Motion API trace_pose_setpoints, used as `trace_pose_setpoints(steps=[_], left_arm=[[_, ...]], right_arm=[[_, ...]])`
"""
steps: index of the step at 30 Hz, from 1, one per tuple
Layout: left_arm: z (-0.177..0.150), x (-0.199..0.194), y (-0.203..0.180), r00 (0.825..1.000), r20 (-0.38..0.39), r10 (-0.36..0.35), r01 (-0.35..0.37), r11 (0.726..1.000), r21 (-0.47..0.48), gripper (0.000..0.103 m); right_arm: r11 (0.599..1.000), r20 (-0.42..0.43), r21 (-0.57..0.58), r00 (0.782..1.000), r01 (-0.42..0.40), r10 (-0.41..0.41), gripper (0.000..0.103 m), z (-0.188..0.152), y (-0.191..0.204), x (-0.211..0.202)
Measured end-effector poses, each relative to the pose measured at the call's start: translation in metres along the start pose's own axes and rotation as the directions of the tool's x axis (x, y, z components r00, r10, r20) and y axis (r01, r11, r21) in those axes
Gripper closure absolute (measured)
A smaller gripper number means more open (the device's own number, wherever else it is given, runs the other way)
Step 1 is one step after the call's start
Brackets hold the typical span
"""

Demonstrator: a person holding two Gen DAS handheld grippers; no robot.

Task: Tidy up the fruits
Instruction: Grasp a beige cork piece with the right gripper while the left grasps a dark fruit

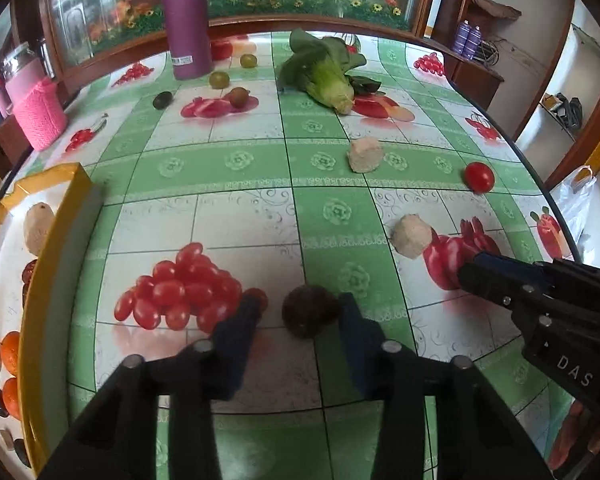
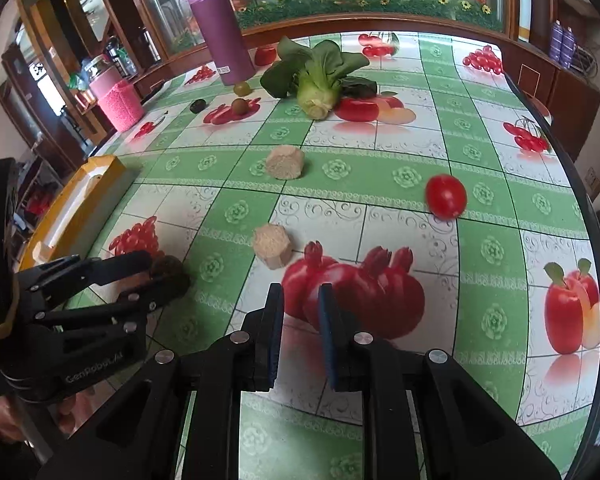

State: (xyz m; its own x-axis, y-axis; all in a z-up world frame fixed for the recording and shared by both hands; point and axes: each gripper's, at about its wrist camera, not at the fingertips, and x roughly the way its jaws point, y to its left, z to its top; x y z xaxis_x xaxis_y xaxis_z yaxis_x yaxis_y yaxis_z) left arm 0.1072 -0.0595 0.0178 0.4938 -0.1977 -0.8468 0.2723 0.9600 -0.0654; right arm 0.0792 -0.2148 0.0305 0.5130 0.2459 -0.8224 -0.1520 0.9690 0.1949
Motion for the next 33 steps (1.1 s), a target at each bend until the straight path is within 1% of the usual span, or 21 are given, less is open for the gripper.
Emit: trace_pose_setpoints(steps=[1, 2, 3, 4, 5, 6, 8, 9, 11, 12, 13, 14, 15, 17, 21, 25, 29, 33], left_arm=[[-0.001, 0.000, 0.000, 1.000, 0.003, -0.009, 0.009, 1.000, 0.005, 0.068], [-0.001, -0.001, -0.001, 1.000, 0.004, -0.023, 0.023, 1.000, 0.010, 0.074], [-0.002, -0.002, -0.001, 1.000, 0.003, -0.030, 0.030, 0.999, 0.012, 0.075], [-0.002, -0.004, -0.001, 1.000, 0.004, -0.021, 0.021, 1.000, 0.014, 0.075], [-0.003, -0.006, 0.000, 1.000, 0.003, -0.012, 0.012, 1.000, 0.015, 0.075], [-0.005, -0.008, 0.003, 1.000, 0.001, -0.020, 0.020, 1.000, 0.012, 0.075], [-0.009, -0.011, 0.010, 0.999, -0.008, -0.035, 0.035, 0.999, -0.007, 0.075], [-0.011, -0.013, 0.013, 0.999, -0.011, -0.040, 0.040, 0.999, -0.016, 0.075], [-0.014, -0.016, 0.020, 0.999, -0.018, -0.047, 0.047, 0.998, -0.034, 0.075], [-0.016, -0.017, 0.024, 0.998, -0.020, -0.051, 0.050, 0.998, -0.041, 0.075], [-0.018, -0.018, 0.026, 0.998, -0.021, -0.056, 0.055, 0.997, -0.048, 0.075], [-0.020, -0.020, 0.029, 0.998, -0.022, -0.063, 0.062, 0.997, -0.054, 0.075], [-0.022, -0.022, 0.031, 0.997, -0.022, -0.069, 0.067, 0.996, -0.059, 0.075], [-0.026, -0.026, 0.035, 0.996, -0.020, -0.087, 0.086, 0.994, -0.066, 0.075], [-0.033, -0.037, 0.041, 0.993, -0.013, -0.120, 0.118, 0.990, -0.075, 0.075], [-0.042, -0.049, 0.043, 0.990, -0.006, -0.139, 0.138, 0.988, -0.076, 0.075], [-0.050, -0.064, 0.044, 0.987, 0.003, -0.160, 0.159, 0.985, -0.072, 0.075], [-0.060, -0.082, 0.050, 0.984, 0.021, -0.179, 0.180, 0.980, -0.082, 0.075]], right_arm=[[1.000, -0.007, 0.000, 1.000, -0.015, 0.015, 0.085, 0.001, 0.000, 0.002], [1.000, -0.008, -0.002, 1.000, -0.019, 0.019, 0.085, 0.004, 0.001, 0.003], [1.000, -0.003, -0.006, 1.000, -0.017, 0.017, 0.085, 0.006, 0.001, 0.003], [1.000, 0.005, -0.010, 1.000, -0.016, 0.016, 0.084, 0.010, 0.003, 0.004], [1.000, 0.007, -0.008, 1.000, -0.013, 0.014, 0.080, 0.013, 0.004, 0.006], [1.000, 0.005, -0.002, 1.000, -0.019, 0.019, 0.068, 0.018, 0.004, 0.009], [0.999, 0.009, -0.018, 0.999, -0.033, 0.033, 0.059, 0.023, 0.009, 0.013], [0.999, 0.010, -0.047, 1.000, -0.017, 0.017, 0.058, 0.024, 0.015, 0.016], [0.994, -0.019, -0.111, 1.000, 0.008, -0.010, 0.059, 0.024, 0.026, 0.027], [0.989, -0.027, -0.142, 0.999, 0.039, -0.043, 0.063, 0.023, 0.031, 0.032], [0.981, -0.021, -0.174, 0.996, 0.083, -0.088, 0.068, 0.022, 0.036, 0.037], [0.974, 0.001, -0.196, 0.994, 0.111, -0.113, 0.077, 0.021, 0.038, 0.037], [0.975, 0.006, -0.194, 0.994, 0.111, -0.112, 0.079, 0.022, 0.038, 0.038], [0.981, 0.012, -0.166, 0.995, 0.102, -0.101, 0.079, 0.022, 0.034, 0.034], [0.981, 0.042, -0.163, 0.995, 0.101, -0.095, 0.079, 0.017, 0.035, 0.015], [0.986, 0.066, -0.150, 0.996, 0.070, -0.061, 0.079, 0.006, 0.038, -0.011], [0.987, 0.088, -0.150, 0.995, 0.065, -0.052, 0.079, -0.007, 0.046, -0.032], [0.988, 0.088, -0.145, 0.995, 0.056, -0.043, 0.079, -0.022, 0.055, -0.045]])
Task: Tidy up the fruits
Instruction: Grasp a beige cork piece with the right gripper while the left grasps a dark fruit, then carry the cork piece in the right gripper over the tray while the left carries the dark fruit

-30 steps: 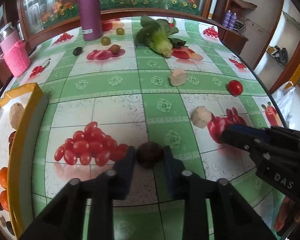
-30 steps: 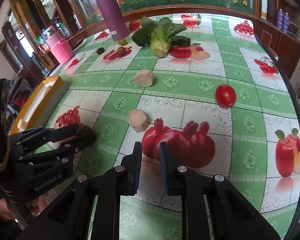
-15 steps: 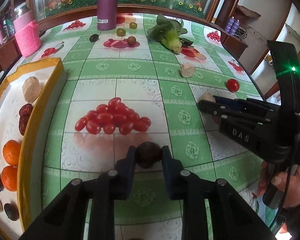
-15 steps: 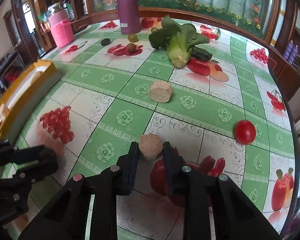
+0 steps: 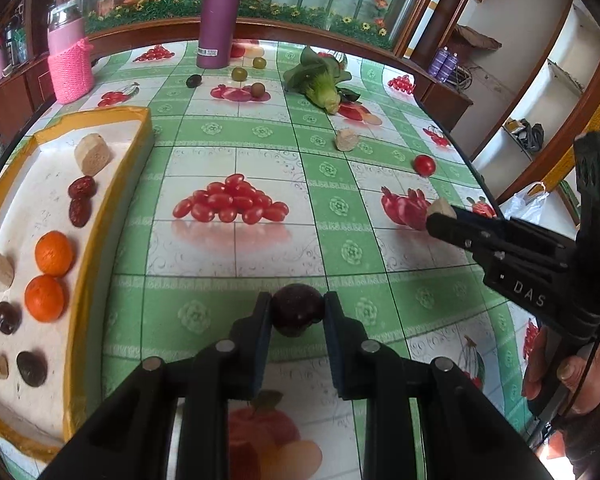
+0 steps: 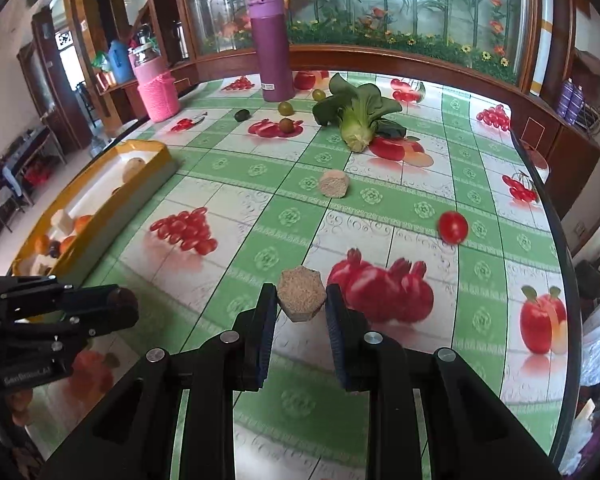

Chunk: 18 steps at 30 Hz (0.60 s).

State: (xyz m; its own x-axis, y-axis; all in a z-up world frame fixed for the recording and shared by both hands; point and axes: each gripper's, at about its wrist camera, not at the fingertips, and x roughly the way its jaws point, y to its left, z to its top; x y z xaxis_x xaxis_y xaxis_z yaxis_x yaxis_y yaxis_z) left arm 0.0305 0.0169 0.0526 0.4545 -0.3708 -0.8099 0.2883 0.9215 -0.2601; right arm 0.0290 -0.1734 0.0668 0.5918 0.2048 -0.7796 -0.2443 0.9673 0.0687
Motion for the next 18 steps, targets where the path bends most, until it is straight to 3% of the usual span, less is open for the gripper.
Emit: trace_pose_setpoints(steps=[9, 18], left_arm=[[-0.021, -0.042, 0.022, 0.999, 0.046, 0.017, -0.016, 0.999, -0.033, 0.075], [-0.033, -0.078, 0.079, 0.990, 0.096, 0.101, -0.089, 0.988, -0.122, 0.075]], right_arm=[[0.999, -0.025, -0.020, 0.999, -0.041, 0.041, 0.079, -0.020, 0.040, -0.004], [0.988, -0.006, -0.098, 0.993, -0.121, 0.121, 0.079, 0.011, 0.101, 0.001]])
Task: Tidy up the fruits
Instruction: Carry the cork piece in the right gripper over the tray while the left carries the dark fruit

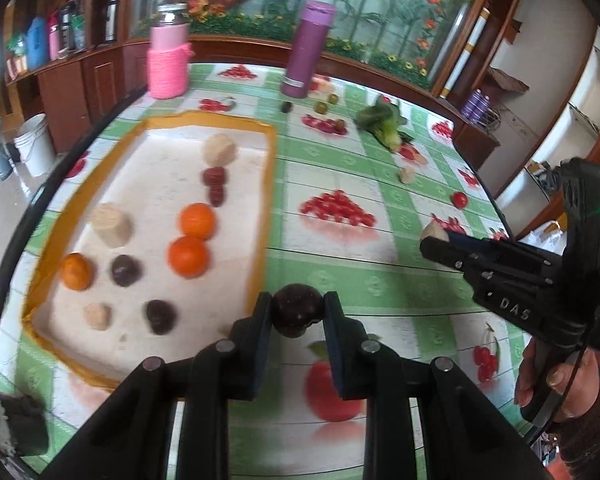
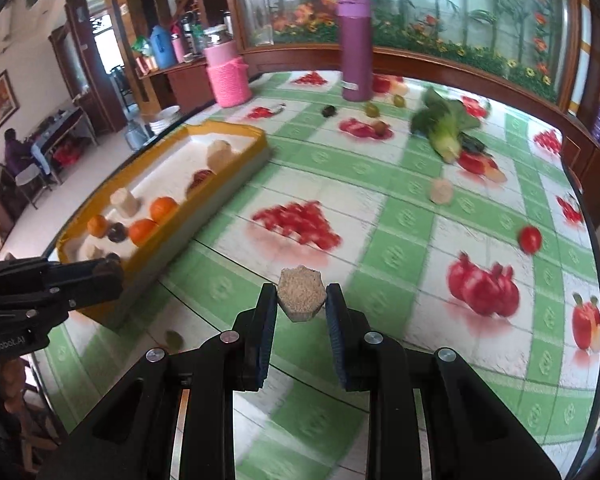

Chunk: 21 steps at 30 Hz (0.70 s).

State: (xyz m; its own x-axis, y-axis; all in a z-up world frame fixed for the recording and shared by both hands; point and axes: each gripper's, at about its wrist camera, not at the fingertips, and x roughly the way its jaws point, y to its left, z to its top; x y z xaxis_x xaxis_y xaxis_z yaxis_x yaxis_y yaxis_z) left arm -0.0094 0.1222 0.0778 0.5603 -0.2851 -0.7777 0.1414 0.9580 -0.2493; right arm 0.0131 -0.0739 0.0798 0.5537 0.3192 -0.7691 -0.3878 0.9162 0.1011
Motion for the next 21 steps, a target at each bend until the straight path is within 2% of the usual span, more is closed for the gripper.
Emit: trace_pose_setpoints(steps=[5, 12, 21], left_arm=[[0.003, -0.007, 0.040, 0.997, 0.005, 0.072, -0.072, 0.997, -0.042, 0.075], [-0.003, -0.007, 0.088, 0.991, -0.015, 0.135, -0.136, 0.987, -0.087, 0.075], [-0.009, 0.007, 0.104, 0.990, -0.056, 0.133, -0.138, 0.987, -0.083, 0.075]], right_arm=[[0.997, 0.006, -0.058, 0.999, -0.043, 0.043, 0.079, 0.034, 0.034, 0.018], [0.990, -0.025, -0.113, 0.996, -0.089, 0.087, 0.079, 0.070, 0.074, 0.056], [0.984, -0.085, -0.147, 0.993, -0.097, 0.085, 0.079, 0.086, 0.095, 0.099]])
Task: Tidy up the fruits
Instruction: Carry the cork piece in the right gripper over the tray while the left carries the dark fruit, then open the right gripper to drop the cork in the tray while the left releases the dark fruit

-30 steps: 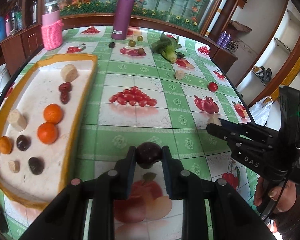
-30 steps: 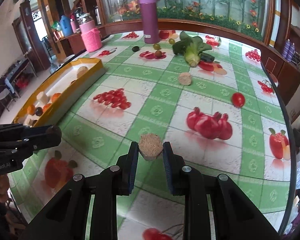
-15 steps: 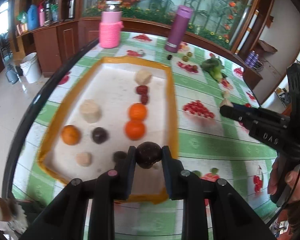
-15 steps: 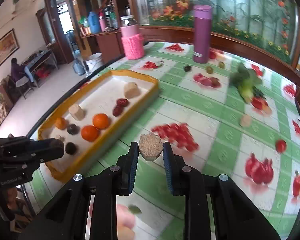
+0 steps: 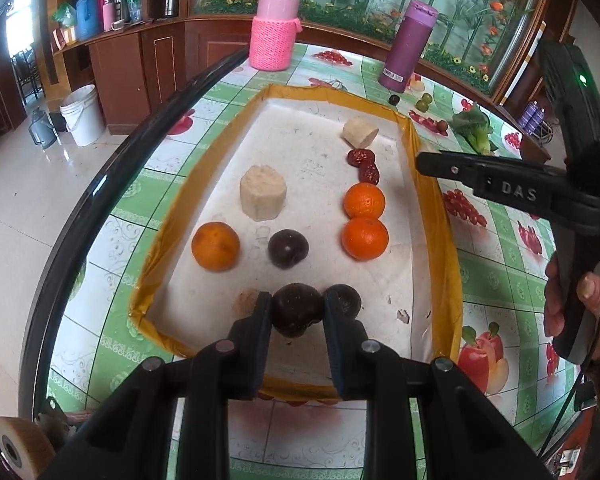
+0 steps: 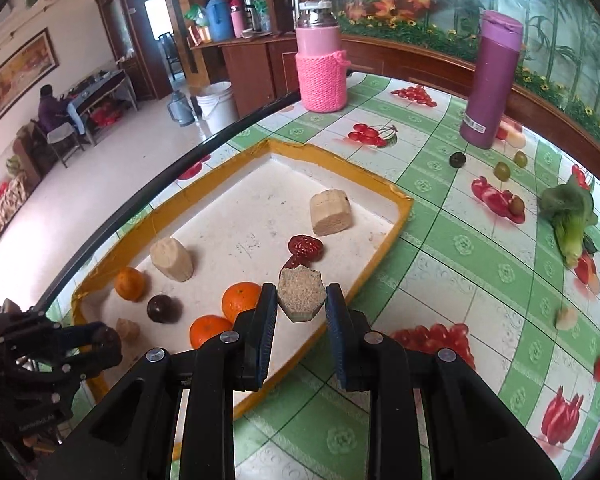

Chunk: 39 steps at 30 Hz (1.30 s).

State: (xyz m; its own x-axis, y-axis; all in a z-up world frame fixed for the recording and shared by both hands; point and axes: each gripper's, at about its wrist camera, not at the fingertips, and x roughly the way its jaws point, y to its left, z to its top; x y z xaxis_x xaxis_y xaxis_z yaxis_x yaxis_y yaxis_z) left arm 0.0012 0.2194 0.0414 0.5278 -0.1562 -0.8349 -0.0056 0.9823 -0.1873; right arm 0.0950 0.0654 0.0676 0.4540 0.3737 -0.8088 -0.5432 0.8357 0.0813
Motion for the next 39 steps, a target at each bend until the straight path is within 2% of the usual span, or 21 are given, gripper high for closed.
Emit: trace_pose_setpoints(steps=[7, 17, 24, 31, 35, 37, 39], left_arm=[[0.003, 0.011, 0.001, 1.000, -0.015, -0.013, 0.013, 1.000, -0.015, 0.075], [0.005, 0.016, 0.003, 0.999, -0.017, -0.032, 0.031, 0.999, -0.030, 0.075], [0.003, 0.018, -0.003, 0.999, -0.020, -0.042, 0.042, 0.999, -0.008, 0.075], [0.015, 0.028, 0.007, 0.999, -0.027, -0.041, 0.038, 0.996, -0.074, 0.075], [0.020, 0.031, 0.004, 1.000, -0.027, -0.017, 0.016, 0.999, -0.045, 0.074], [0.019, 0.031, 0.004, 1.000, -0.024, -0.013, 0.012, 0.999, -0.037, 0.073], [0.018, 0.030, 0.004, 1.000, -0.020, -0.023, 0.022, 0.999, -0.037, 0.067]], right_arm=[[1.000, -0.027, 0.003, 0.999, -0.025, 0.025, 0.079, 0.010, 0.000, 0.020], [0.992, -0.086, -0.104, 0.994, -0.070, 0.061, 0.079, 0.030, 0.035, 0.060], [0.982, -0.137, -0.179, 0.990, -0.067, 0.042, 0.079, 0.027, 0.047, 0.077], [0.979, -0.156, -0.194, 0.987, -0.065, 0.035, 0.079, 0.023, 0.045, 0.086], [0.977, -0.161, -0.205, 0.987, -0.058, 0.025, 0.079, 0.024, 0.046, 0.086], [0.976, -0.163, -0.212, 0.987, -0.053, 0.018, 0.078, 0.023, 0.047, 0.086], [0.976, -0.164, -0.211, 0.986, -0.054, 0.019, 0.076, 0.023, 0.047, 0.085]])
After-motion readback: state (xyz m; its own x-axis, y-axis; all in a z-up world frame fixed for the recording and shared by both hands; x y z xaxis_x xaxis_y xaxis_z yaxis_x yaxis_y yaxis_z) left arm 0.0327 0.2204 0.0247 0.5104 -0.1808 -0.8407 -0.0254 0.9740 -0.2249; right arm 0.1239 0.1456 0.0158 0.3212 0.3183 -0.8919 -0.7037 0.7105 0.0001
